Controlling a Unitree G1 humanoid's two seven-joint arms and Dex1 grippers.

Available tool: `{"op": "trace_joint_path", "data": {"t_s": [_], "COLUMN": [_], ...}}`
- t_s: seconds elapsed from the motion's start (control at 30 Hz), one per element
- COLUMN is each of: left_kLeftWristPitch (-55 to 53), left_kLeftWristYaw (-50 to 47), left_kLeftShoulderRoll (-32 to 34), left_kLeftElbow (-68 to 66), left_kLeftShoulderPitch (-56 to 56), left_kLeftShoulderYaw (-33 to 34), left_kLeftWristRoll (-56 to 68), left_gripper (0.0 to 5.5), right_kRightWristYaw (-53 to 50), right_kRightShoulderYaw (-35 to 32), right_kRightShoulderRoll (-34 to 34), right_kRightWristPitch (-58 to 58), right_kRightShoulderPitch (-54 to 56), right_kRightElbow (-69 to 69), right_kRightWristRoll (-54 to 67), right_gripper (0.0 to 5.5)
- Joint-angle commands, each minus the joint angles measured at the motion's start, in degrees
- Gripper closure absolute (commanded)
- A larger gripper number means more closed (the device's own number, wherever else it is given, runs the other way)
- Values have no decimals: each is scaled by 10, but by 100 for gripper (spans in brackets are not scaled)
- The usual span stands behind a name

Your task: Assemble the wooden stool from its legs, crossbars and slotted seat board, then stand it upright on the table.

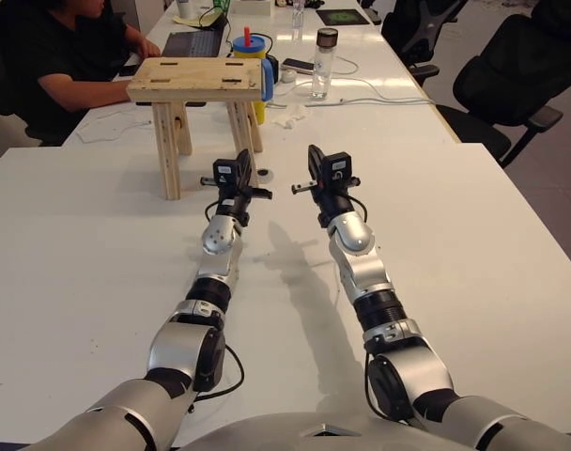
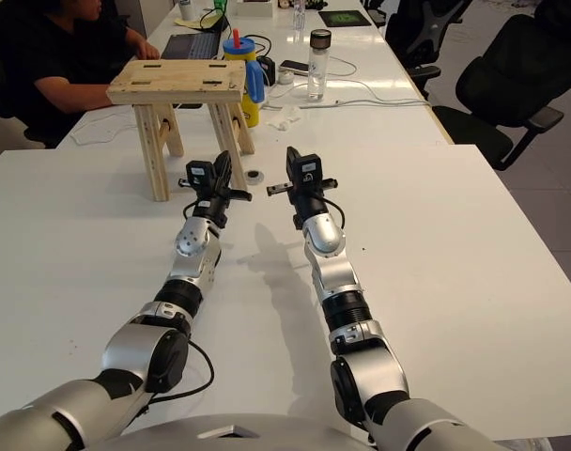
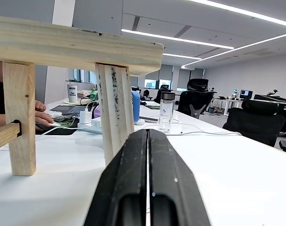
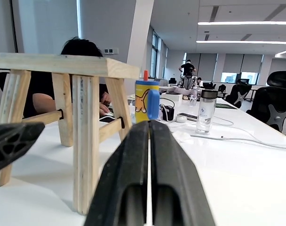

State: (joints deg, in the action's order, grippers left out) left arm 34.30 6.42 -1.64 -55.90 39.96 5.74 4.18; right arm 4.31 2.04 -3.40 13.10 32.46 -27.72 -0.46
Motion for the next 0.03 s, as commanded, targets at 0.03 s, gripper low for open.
{"op": "trace_joint_path", "data": {"t_s": [0.03], "left_kLeftWristPitch": [22], "left_kLeftWristYaw": [-3], "left_kLeftShoulderRoll": [7], "left_kLeftElbow": [-23], "left_kLeftShoulderPitch": [20], "left_kLeftShoulderYaw": [-1], "left_kLeftWristRoll": [-10], "left_gripper": [547], "right_kRightWristYaw": [0], "right_kRightShoulderYaw": [-10], "right_kRightShoulderRoll": [2], "right_kRightWristPitch": [9], "right_kRightShoulderPitch": [5], "right_kRightElbow": [-9], "right_kRightWristRoll": [10], "right_gripper": [550]}}
